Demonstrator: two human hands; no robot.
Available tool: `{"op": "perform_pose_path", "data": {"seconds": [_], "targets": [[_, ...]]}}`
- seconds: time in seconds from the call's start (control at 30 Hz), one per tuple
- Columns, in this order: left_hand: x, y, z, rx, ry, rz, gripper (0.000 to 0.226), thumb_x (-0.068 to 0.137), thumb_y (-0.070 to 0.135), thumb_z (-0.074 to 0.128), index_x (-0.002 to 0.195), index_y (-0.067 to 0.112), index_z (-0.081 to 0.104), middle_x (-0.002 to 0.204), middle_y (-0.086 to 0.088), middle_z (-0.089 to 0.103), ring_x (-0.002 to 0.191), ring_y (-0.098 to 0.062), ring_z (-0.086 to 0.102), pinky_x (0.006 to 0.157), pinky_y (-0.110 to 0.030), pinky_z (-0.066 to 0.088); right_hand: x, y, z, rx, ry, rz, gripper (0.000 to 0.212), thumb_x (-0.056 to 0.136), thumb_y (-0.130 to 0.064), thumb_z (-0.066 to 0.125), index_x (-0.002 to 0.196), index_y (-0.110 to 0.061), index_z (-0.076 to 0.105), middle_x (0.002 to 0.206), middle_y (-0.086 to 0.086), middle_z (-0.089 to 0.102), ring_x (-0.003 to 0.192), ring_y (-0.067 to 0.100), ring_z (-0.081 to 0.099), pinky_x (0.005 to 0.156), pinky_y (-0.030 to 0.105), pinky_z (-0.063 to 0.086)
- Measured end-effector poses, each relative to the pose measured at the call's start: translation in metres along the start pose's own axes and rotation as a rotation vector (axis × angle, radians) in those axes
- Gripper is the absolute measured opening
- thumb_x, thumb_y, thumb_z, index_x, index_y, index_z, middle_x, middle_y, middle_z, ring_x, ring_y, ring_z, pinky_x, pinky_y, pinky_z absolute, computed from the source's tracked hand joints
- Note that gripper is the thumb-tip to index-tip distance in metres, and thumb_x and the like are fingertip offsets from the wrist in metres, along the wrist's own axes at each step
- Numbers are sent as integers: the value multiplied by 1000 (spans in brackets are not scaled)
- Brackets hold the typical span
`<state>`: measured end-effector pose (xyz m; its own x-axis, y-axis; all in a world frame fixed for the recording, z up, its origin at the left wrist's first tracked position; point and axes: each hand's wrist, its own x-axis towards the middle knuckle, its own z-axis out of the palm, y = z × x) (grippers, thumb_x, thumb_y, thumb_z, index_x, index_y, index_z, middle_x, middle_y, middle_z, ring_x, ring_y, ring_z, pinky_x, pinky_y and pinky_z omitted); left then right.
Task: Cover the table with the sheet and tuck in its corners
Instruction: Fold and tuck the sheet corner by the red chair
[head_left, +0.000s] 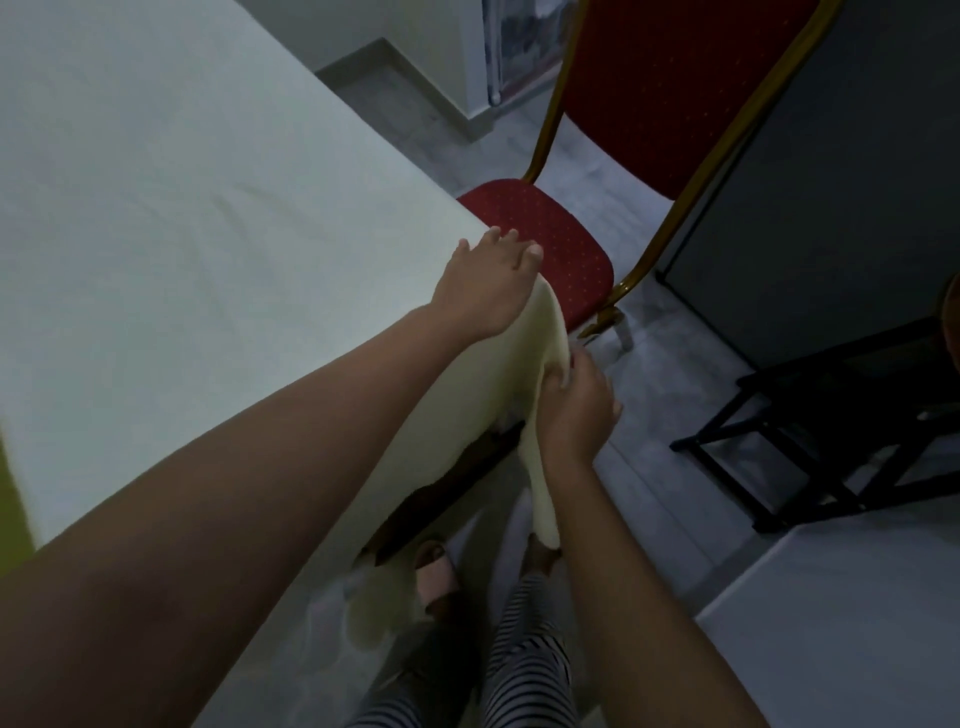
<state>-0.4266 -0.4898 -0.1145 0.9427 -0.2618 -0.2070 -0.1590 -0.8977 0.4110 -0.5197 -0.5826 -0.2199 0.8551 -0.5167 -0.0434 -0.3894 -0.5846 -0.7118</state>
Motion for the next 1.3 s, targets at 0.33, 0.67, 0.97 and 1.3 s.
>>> {"op": "perform_pose_path", "data": {"seconds": [0.33,0.67,0.97,1.3], "targets": [[-3,-13,14,-44,56,43,50,104,34,15,150,17,27,160,-4,17,148,-17,4,119,-41,-3,-17,-5,6,-73,83,-69,18,88,-22,59,76,-12,66,76,1,63,81,20,55,77,37,31],[-4,-13,17,-25,55,61,51,104,34,14,150,15,25,160,-4,16,149,-17,4,119,-41,-3,-27,6,5,-137,170,-99,20,85,-22,61,67,-15,65,64,0,59,72,20,54,72,30,20],[-3,-13,19,17,56,79,51,104,32,14,150,13,25,160,-6,16,148,-18,5,120,-42,0,-30,9,3,-179,173,-106,27,86,-30,56,64,-16,64,64,-1,60,74,20,55,73,35,27],[-6,-15,17,19,57,92,51,104,32,14,150,13,25,160,-7,16,148,-19,6,121,-44,1,-27,7,0,-217,209,-137,28,87,-30,58,64,-16,65,67,1,63,76,22,54,72,32,21]]}}
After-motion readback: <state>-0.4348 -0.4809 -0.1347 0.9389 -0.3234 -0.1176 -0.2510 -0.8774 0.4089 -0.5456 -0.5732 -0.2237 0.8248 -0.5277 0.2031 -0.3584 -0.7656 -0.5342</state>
